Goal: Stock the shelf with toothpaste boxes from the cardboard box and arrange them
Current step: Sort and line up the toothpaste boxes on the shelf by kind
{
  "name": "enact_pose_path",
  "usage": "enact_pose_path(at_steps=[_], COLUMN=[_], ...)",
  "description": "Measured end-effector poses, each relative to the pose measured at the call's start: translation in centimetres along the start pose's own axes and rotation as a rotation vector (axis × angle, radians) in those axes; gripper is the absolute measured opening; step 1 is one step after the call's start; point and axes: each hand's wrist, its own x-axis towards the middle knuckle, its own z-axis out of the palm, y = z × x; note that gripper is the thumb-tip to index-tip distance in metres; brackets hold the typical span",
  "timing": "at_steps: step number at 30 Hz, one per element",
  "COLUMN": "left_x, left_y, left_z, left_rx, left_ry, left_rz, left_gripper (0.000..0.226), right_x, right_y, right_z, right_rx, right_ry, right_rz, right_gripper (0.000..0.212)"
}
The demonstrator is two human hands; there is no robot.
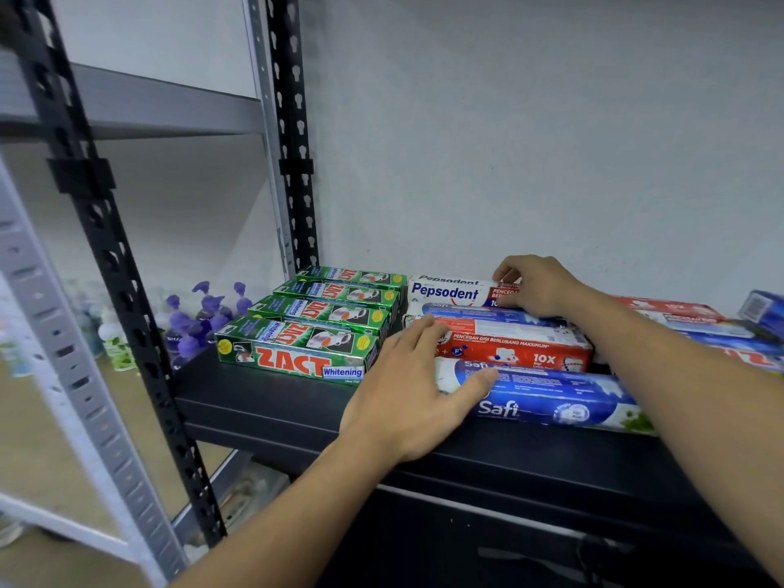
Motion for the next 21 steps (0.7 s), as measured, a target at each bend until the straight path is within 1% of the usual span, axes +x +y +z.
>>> enact_pose_path(at_steps=[4,8,11,16,18,21], left_x=[0.0,0.0,0.0,-0.2,-0.3,-0.5], left_y=[0.0,0.0,0.0,0.1,0.2,0.3], left_z=[0.0,0.0,-0.1,-0.1,-0.1,-0.1], left_rx=[0.001,0.008,0.005,0.019,0.022,0.044], left_ry=[0.001,0.000,0.011,0.047,0.066,0.110], left_rz=[-0.004,0.007,0.017,0.033,0.039,0.048], left_gripper=[0.086,0.086,0.085,0.081,0.077,0.071], right_x=[-0.9,-2.6,-4.1,-5.7,-5.9,-5.6], right_y=[-0.2,-0.5,-0.4,0.7,1.0,0.7], right_z=[-0.6,-1.9,-2.9,-3.7,-3.7,-3.9], right_rx=[0.052,0.059,0.055,0.051,0.043,0.061], right_ry=[0.029,0.066,-0.026,-0.203,-0.237,-0.242], right_rz=[-0.023,-0.103,-0.139,-0.109,-0.092,-0.058], right_gripper=[0.038,0.026,0.021,0.023,0.023,0.026])
